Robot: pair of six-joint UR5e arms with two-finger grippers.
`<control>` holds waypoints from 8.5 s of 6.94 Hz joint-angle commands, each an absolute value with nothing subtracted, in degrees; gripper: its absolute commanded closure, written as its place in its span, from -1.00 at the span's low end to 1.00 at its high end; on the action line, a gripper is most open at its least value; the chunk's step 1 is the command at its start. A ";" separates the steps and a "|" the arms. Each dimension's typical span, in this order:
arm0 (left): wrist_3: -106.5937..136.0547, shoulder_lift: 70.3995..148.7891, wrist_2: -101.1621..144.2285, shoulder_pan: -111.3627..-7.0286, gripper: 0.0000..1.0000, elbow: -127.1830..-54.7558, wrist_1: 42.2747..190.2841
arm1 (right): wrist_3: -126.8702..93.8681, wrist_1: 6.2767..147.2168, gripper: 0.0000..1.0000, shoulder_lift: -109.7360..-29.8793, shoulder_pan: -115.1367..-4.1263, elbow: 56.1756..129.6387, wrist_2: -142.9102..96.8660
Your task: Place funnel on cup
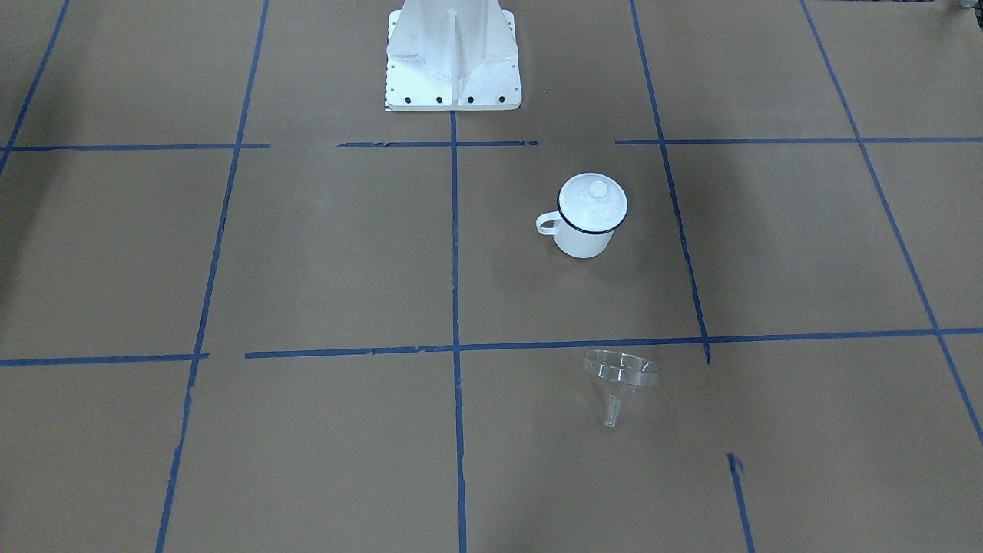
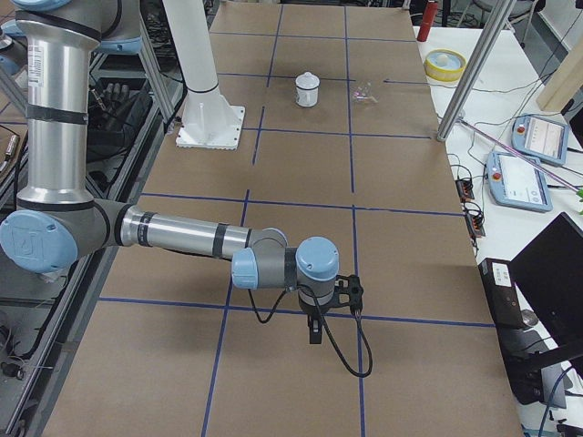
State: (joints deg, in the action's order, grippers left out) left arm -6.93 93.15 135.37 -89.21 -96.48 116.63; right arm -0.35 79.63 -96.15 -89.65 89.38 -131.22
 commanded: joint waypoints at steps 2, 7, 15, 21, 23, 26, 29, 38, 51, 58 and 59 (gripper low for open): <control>1.12 94.13 135.79 -82.51 -1.00 -97.81 126.51 | -0.35 79.63 -1.00 -96.15 -89.65 89.38 -131.22; 43.35 98.16 117.22 -51.48 -1.00 -116.83 104.69 | -0.35 79.63 -1.00 -96.15 -89.65 89.38 -131.22; 65.56 113.29 107.06 -33.41 -1.00 -115.76 86.75 | -0.35 79.63 -1.00 -96.15 -89.65 89.38 -131.22; 66.01 113.64 106.26 -32.34 1.00 -115.66 86.84 | -0.35 79.63 -1.00 -96.15 -89.65 89.38 -131.22; 65.57 113.29 106.35 -33.13 1.00 -117.49 86.57 | -0.35 79.63 -1.00 -96.15 -89.65 89.38 -131.22; 47.20 110.85 108.70 -43.82 1.00 -127.58 79.74 | -0.35 79.63 -1.00 -96.15 -89.65 89.38 -131.22; 38.58 94.01 113.38 -45.35 1.00 -129.38 93.61 | -0.35 79.63 -1.00 -96.15 -89.65 89.38 -131.22; 53.79 87.98 104.50 -31.03 1.00 -114.09 118.48 | -0.35 79.63 -1.00 -96.15 -89.65 89.38 -131.22; 84.00 107.69 104.50 -45.27 -1.00 -111.13 119.00 | -0.35 79.63 -1.00 -96.15 -89.65 89.38 -131.22; 122.17 123.40 85.34 -40.17 -0.69 -76.55 139.13 | -0.35 79.63 -1.00 -96.15 -89.65 89.38 -131.22; 122.08 123.40 85.25 -39.47 -0.69 -76.64 139.13 | -0.35 79.63 -1.00 -96.15 -89.65 89.38 -131.22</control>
